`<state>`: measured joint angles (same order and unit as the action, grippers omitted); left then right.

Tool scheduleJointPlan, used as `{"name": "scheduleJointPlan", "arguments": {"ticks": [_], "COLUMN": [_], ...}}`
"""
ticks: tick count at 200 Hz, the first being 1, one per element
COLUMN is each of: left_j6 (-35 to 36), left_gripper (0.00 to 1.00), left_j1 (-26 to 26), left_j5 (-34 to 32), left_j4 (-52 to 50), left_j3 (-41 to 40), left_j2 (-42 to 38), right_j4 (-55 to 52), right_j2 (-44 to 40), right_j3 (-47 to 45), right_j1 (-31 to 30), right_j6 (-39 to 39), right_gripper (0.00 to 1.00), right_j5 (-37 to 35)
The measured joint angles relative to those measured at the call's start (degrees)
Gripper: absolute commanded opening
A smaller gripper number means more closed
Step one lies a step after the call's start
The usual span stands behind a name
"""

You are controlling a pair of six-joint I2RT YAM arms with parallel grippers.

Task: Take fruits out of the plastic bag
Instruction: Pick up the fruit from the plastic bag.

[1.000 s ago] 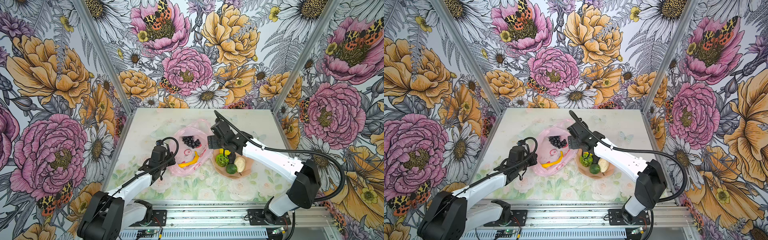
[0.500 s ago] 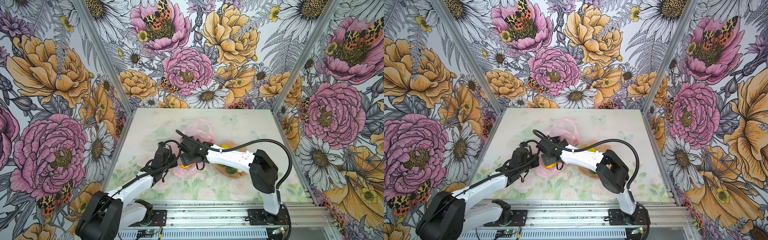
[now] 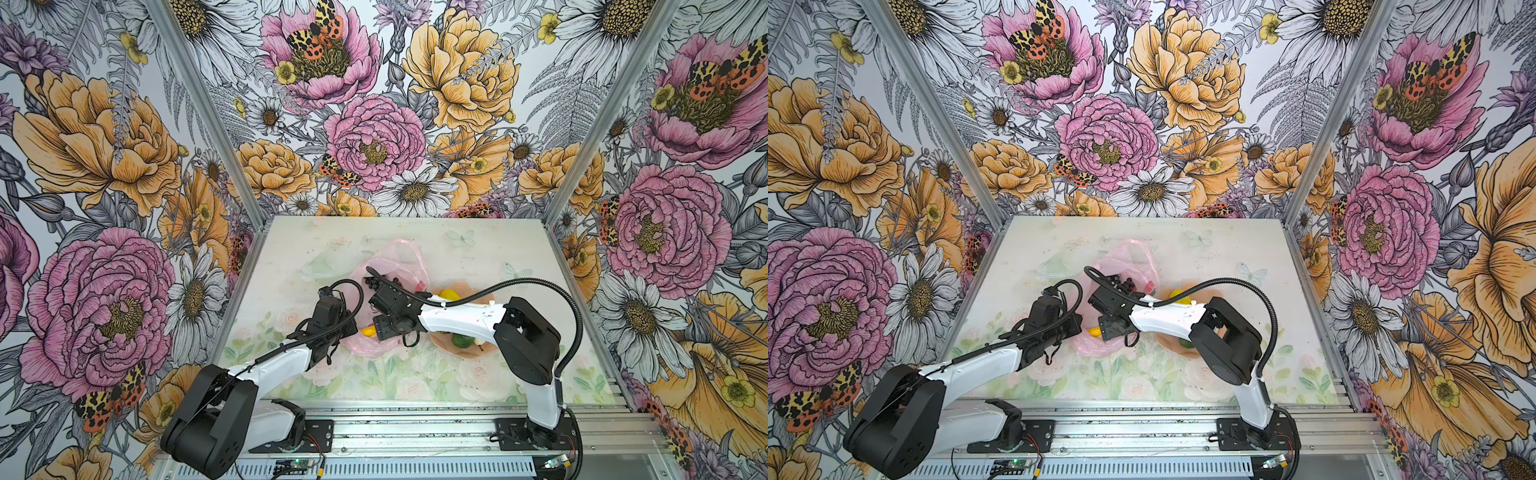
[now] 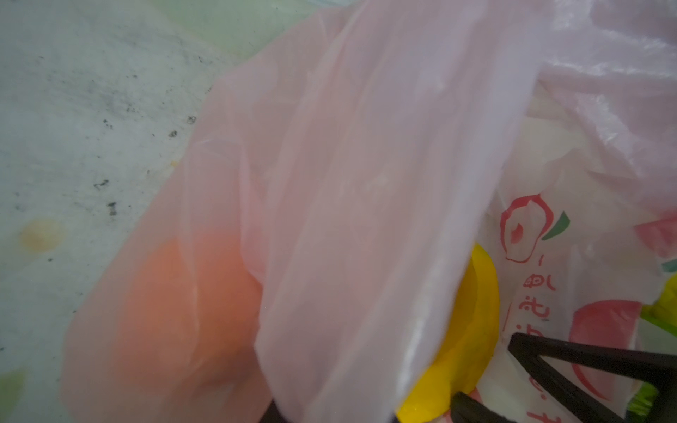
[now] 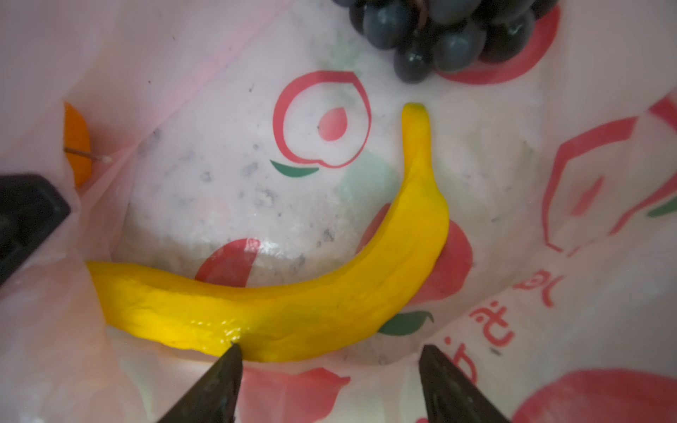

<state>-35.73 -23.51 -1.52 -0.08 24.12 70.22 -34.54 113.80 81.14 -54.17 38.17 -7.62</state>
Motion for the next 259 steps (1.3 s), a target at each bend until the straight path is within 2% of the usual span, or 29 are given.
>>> {"name": "scheduleJointPlan", "arguments": {"ticks": [43, 90, 158, 186, 227, 259], "left_j6": [-0.44, -0.59, -0.55, -0.5, -0.39, -0.35], "left_gripper": [0.15, 0.12, 0.11, 0.11, 0.11, 0.11], "left_j1": [0.0, -0.02, -0.5, -1.25, -1.57, -1.84], "left_j5": [0.0, 0.72, 0.92, 0.92, 0.9, 0.9], "left_j4": [0.22, 1.11, 2.01, 2.08, 2.08, 2.03], "left_j3": [-2.25, -2.82, -2.82, -2.82, -2.82, -2.82], "left_j2": [-2.99, -2.49, -2.16, -1.9, -1.86, -1.86], "right_j4": [1.22, 2.49, 3.82, 3.76, 3.82, 4.0], "right_j2": [-0.44, -0.24, 4.55, 6.71, 9.79, 11.08], "right_j3": [0.02, 0.81, 2.84, 4.22, 8.63, 10.47], "right_j1": [2.21, 4.13, 4.37, 4.09, 3.15, 3.1], "right_j6": [0.39, 2.21, 4.61, 4.94, 4.63, 3.89], "right_gripper": [0.76, 0.73, 0.68, 0.65, 0.54, 0.54], "right_j5": [-0.02, -0.28, -0.44, -0.24, 0.44, 0.44]}}
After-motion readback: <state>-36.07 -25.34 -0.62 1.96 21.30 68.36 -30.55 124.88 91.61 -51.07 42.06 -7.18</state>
